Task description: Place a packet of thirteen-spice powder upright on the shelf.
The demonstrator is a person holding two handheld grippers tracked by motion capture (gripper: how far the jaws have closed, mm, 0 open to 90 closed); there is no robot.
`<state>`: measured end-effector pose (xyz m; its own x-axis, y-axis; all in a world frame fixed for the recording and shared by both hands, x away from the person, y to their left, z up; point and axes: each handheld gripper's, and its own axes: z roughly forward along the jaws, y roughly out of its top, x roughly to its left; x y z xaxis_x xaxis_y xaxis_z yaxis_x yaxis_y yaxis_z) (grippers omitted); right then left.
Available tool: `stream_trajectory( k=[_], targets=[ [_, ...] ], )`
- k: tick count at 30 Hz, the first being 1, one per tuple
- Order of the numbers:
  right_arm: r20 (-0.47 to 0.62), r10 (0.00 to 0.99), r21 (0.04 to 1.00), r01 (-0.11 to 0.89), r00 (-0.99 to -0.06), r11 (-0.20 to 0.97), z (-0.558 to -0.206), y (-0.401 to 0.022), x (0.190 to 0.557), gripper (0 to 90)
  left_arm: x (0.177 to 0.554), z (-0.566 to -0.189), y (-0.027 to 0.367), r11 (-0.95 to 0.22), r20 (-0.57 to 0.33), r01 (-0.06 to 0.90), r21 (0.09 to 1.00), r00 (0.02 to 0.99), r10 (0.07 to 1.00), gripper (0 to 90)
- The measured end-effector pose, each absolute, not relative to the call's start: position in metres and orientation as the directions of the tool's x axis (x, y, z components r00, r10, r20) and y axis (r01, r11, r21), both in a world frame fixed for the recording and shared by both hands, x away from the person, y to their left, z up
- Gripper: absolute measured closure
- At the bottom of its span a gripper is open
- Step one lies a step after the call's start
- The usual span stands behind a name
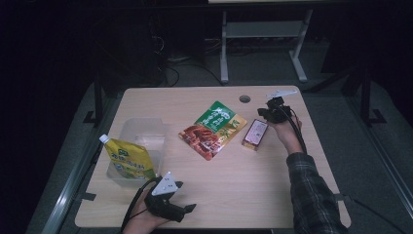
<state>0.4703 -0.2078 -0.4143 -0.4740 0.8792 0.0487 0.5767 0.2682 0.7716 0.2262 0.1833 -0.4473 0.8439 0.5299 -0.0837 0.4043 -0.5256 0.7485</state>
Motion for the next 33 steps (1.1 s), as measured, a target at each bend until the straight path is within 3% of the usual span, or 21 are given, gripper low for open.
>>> stream_trajectory(
  k=[3,14,24,33],
  targets=[
    [0.039,0.91,0.747,0.617,-0.413,0.248,-0.43,-0.214,0.481,89.8,0.227,-0.447,0.184,-0.526,-0.082,0.402,0.749,0.845,0.528,14.4],
    [0.022,0.919,0.694,0.668,-0.394,0.27,-0.452,-0.215,0.491,89.9,0.227,-0.448,0.184,-0.525,-0.084,0.405,0.748,0.843,0.531,14.4],
    [0.03,0.902,0.651,0.693,-0.431,0.31,-0.454,-0.215,0.488,89.8,0.227,-0.448,0.184,-0.525,-0.083,0.406,0.748,0.842,0.533,14.4],
    [0.058,0.846,0.626,0.679,-0.531,0.383,-0.457,-0.212,0.468,89.8,0.227,-0.448,0.183,-0.531,-0.079,0.402,0.746,0.845,0.529,14.4]
  ],
)
